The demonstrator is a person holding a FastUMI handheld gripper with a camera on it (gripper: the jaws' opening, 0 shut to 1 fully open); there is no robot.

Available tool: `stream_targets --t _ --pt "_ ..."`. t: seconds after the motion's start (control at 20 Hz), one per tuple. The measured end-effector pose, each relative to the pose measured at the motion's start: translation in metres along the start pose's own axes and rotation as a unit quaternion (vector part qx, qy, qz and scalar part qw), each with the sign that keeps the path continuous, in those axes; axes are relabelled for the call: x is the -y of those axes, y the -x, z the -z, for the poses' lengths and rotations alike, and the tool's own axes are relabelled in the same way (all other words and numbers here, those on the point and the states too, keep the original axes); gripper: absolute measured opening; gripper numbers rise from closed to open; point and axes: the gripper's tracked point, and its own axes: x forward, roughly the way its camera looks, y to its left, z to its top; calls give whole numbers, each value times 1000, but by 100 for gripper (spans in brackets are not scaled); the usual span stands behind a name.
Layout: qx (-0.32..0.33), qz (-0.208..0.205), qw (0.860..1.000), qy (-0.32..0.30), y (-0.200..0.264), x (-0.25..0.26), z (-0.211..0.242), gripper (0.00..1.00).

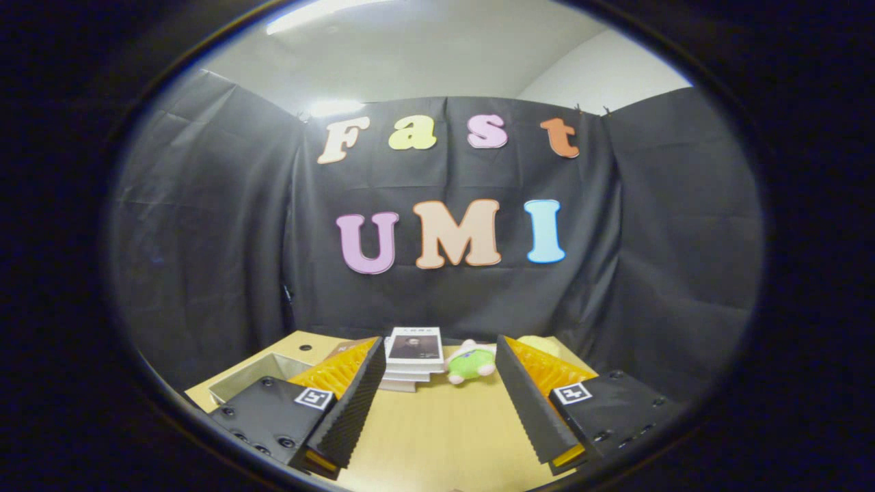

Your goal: Open the storage box then place both shoes into the box .Put the left shoe in first, then the right shoe, with the right side of both shoes facing outward in a uniform manner.

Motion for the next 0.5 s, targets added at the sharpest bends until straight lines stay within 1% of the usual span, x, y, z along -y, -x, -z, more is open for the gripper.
stream_targets --t 0.15,0.25,0.5 --pt "-6 11 1000 0 4 16 4 100" --pt "2 22 1000 12 7 26 0 100" --pt "14 25 999 17 11 29 -5 100"
